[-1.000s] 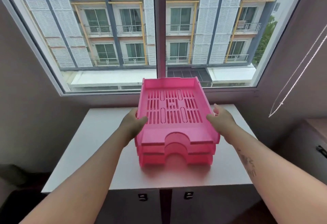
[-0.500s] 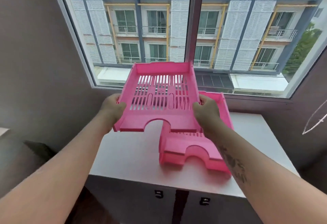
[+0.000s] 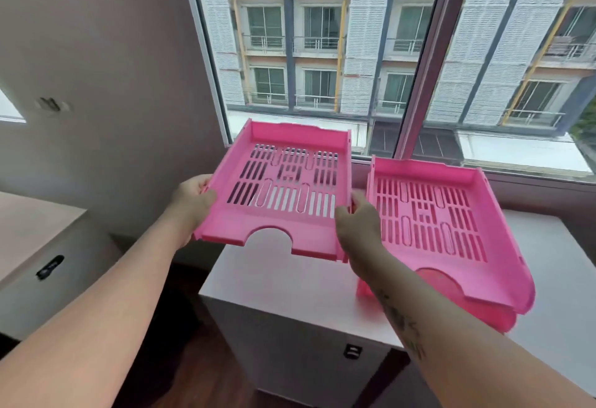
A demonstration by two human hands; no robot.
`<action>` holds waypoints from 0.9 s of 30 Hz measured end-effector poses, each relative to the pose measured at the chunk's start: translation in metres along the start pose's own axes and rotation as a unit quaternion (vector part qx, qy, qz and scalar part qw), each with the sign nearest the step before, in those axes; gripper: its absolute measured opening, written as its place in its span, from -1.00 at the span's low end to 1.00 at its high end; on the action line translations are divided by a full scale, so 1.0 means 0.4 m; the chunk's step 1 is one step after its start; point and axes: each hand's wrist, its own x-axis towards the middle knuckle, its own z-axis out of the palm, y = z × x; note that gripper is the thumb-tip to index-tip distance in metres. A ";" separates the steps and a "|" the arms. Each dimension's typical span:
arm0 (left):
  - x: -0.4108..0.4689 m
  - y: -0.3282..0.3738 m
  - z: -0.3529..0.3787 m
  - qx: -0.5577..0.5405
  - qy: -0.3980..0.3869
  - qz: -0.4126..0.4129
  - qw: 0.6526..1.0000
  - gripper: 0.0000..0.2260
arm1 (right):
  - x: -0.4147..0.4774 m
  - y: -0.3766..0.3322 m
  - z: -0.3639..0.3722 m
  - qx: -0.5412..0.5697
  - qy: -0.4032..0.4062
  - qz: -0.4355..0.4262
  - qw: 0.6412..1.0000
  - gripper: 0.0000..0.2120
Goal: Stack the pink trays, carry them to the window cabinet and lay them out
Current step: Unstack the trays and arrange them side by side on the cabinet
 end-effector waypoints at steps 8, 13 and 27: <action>0.002 -0.212 0.083 0.005 -0.031 -0.061 0.998 -0.61 | -0.082 0.158 0.070 -0.118 0.006 0.098 0.988 -0.46; -0.017 -0.280 0.119 0.013 -0.046 -0.069 0.996 -0.64 | -0.111 0.226 0.090 -0.178 -0.042 0.091 0.979 -0.34; 0.026 -0.246 0.184 0.065 -0.051 -0.055 0.995 -0.69 | -0.047 0.239 0.109 -0.429 0.051 -0.096 0.897 -0.40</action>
